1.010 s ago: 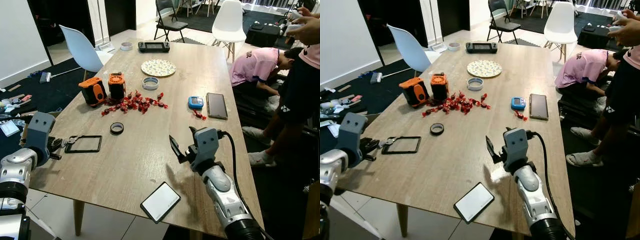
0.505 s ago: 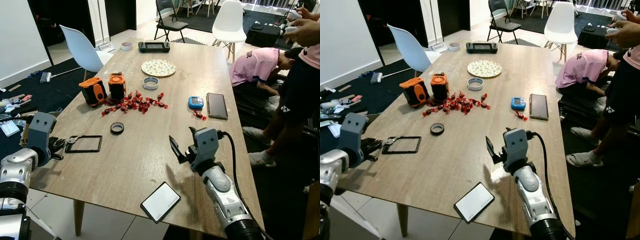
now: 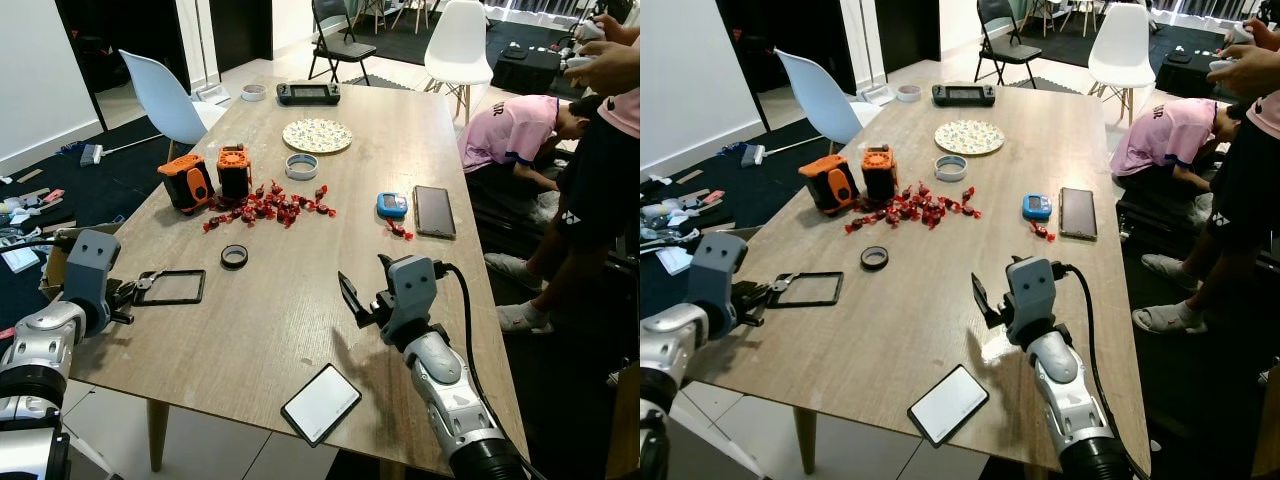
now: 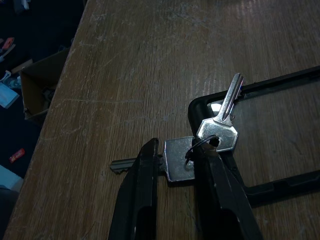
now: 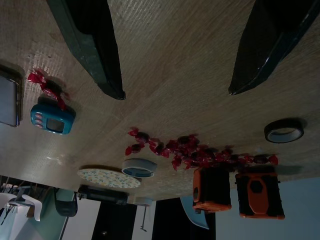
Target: Hang keys on a hook
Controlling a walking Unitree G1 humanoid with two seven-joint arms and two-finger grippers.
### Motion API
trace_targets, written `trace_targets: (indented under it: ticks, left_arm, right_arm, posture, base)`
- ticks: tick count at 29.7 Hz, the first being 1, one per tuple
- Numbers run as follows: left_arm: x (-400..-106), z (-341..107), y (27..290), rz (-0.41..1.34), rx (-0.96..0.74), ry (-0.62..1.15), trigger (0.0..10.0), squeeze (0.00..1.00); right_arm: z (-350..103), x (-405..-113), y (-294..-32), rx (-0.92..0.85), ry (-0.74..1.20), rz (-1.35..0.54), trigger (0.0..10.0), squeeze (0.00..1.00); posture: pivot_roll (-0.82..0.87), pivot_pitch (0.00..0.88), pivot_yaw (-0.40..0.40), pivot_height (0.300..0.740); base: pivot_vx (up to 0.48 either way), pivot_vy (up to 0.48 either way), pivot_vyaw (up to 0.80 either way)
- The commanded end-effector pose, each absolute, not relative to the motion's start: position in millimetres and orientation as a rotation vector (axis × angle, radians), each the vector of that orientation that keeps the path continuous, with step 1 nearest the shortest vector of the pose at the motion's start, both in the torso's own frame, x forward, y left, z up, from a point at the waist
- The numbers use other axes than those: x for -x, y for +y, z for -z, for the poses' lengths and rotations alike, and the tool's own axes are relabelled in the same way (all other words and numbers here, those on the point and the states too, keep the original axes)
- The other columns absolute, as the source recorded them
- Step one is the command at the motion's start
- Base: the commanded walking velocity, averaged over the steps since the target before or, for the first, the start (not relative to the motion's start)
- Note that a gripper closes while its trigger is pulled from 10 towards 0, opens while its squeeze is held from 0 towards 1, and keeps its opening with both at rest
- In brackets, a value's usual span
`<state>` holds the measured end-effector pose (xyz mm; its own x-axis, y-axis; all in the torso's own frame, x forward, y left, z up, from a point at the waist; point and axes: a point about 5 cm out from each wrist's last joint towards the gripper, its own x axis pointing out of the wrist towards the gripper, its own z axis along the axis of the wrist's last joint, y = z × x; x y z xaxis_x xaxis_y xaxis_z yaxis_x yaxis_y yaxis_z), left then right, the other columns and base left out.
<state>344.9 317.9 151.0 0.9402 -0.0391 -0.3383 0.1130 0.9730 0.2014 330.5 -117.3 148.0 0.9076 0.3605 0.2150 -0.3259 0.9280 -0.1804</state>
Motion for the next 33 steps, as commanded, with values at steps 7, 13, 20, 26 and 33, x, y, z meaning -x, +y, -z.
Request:
trace_targets:
  ticks: [7, 13, 20, 26, 33]
  left_arm:
    - [-343.9, -141.2, 314.7, 0.064, -0.21, 0.357, 1.8, 0.0]
    - [-337.6, -150.0, 323.1, 0.064, -0.206, 0.307, 8.4, 0.0]
    - [-326.5, -172.8, 325.3, 0.048, -0.206, 0.171, 10.0, 0.0]
    - [-319.0, -220.8, 298.2, 0.004, -0.086, -0.075, 10.0, 0.0]
    - [-312.3, -232.8, 247.8, 0.107, -0.248, -0.059, 10.0, 0.0]
  right_arm:
    - [-145.5, -329.5, -115.6, 0.147, -0.239, -0.365, 10.0, 0.0]
    - [-145.6, -329.0, -116.8, 0.149, -0.241, -0.362, 10.0, 0.0]
    - [-144.7, -328.5, -116.3, 0.148, -0.24, -0.363, 10.0, 0.0]
    - [-145.7, -330.0, -113.5, 0.146, -0.24, -0.378, 10.0, 0.0]
    - [-147.3, -331.5, -111.3, 0.144, -0.242, -0.392, 10.0, 0.0]
  posture:
    - [0.13, 0.154, -0.024, 0.74]
    - [0.12, 0.148, -0.02, 0.74]
    - [0.13, 0.144, -0.019, 0.74]
    - [0.16, 0.144, -0.039, 0.74]
    - [0.17, 0.147, -0.047, 0.74]
  base:
    - [0.0, 0.0, 0.0]
    - [0.0, 0.0, 0.0]
    - [0.0, 0.0, 0.0]
    - [0.0, 0.0, 0.0]
    - [0.0, 0.0, 0.0]
